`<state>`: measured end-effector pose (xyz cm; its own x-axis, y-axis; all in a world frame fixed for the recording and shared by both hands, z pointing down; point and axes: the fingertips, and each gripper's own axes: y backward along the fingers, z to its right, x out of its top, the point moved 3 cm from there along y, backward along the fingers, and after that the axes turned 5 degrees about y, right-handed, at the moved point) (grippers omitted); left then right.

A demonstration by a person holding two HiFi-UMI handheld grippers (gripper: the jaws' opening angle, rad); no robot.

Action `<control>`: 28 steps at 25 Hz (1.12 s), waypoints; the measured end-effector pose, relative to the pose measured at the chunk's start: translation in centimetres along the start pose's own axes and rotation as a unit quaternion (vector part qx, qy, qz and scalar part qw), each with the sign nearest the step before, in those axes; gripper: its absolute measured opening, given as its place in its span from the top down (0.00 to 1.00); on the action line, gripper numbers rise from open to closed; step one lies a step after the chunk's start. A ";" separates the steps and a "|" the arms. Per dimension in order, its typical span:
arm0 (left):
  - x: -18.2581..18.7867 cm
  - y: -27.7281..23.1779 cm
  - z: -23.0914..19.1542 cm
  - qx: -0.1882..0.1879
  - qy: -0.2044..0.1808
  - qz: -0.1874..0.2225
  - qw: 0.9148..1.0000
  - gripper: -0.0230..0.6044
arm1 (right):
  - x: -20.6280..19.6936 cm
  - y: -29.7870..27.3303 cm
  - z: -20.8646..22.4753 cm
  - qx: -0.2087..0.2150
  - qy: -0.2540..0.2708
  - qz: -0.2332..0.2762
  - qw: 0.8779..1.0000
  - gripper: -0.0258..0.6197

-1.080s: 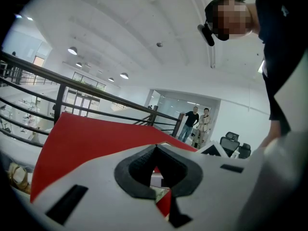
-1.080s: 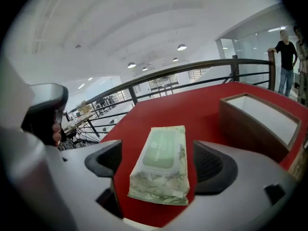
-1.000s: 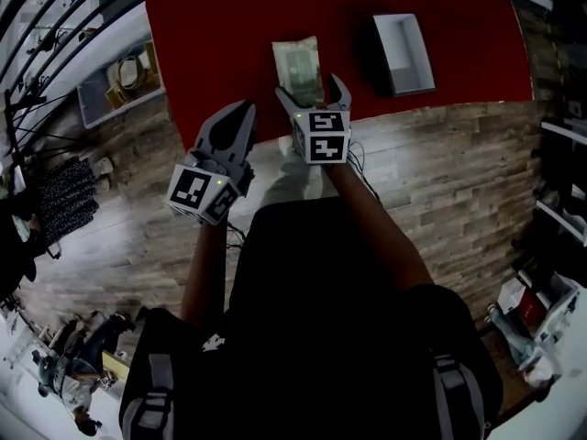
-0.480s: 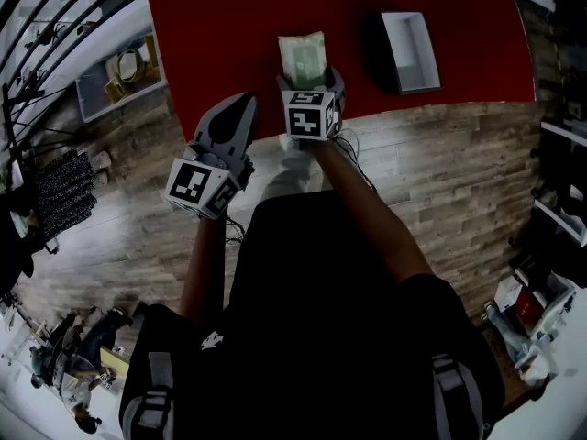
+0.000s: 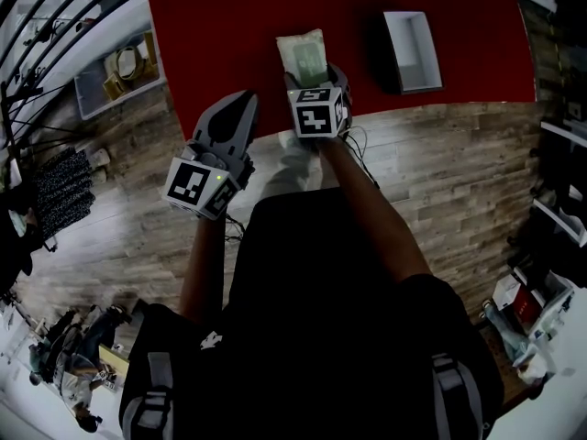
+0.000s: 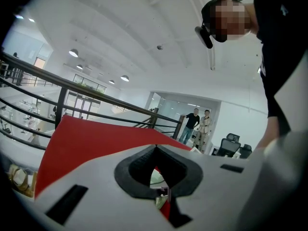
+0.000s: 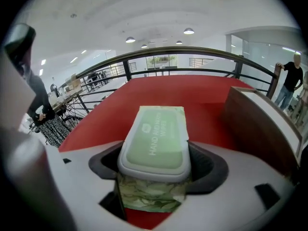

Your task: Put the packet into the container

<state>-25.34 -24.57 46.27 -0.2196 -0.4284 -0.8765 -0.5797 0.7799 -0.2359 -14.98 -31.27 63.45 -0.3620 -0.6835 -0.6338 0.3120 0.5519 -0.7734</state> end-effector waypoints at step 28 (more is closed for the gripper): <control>2.4 -8.2 6.9 -0.082 -0.005 0.037 0.996 0.95 | 5.2 10.5 13.5 -0.033 0.007 0.065 0.997 0.36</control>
<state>-15.64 -28.84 43.23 -0.2588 -0.3666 -0.8937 -0.6827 0.7239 -0.0993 -1.68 -35.47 52.21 -0.3346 -0.5969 -0.7292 0.2996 0.6663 -0.6829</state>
